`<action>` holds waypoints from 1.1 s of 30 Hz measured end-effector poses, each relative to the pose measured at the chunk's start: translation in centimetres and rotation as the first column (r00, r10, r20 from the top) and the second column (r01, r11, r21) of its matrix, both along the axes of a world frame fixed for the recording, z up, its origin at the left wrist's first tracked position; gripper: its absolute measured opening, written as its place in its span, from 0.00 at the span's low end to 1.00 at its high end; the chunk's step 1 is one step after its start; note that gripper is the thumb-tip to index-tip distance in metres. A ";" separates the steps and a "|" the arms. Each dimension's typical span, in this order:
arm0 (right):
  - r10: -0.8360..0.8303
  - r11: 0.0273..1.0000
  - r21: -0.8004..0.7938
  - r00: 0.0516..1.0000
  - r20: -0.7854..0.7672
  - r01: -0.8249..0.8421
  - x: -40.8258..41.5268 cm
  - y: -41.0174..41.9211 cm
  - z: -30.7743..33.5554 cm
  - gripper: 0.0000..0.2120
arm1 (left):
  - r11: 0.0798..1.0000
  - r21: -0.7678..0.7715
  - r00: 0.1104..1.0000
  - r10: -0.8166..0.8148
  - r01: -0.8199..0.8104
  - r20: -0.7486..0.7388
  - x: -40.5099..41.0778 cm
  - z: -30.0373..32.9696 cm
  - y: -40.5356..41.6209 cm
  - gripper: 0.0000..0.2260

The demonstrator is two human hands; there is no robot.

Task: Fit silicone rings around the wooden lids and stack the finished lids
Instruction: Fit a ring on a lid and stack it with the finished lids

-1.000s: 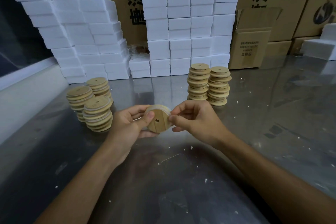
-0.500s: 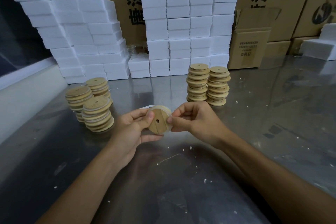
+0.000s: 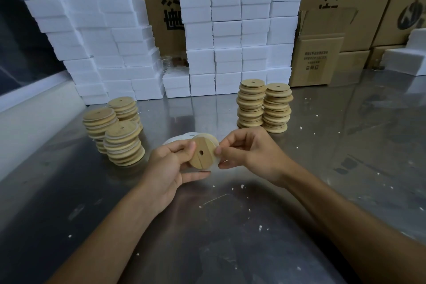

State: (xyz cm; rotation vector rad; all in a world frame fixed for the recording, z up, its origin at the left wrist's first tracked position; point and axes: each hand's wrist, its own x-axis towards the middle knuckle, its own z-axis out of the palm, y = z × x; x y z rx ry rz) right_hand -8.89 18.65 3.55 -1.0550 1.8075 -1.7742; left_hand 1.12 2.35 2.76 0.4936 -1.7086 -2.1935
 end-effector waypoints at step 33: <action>-0.275 0.961 -0.102 0.922 -0.273 0.256 0.2 -1.1 -1.7 0.02 | 0.692 -0.672 0.964 0.163 -0.262 -0.208 -0.2 -0.4 0.1 0.10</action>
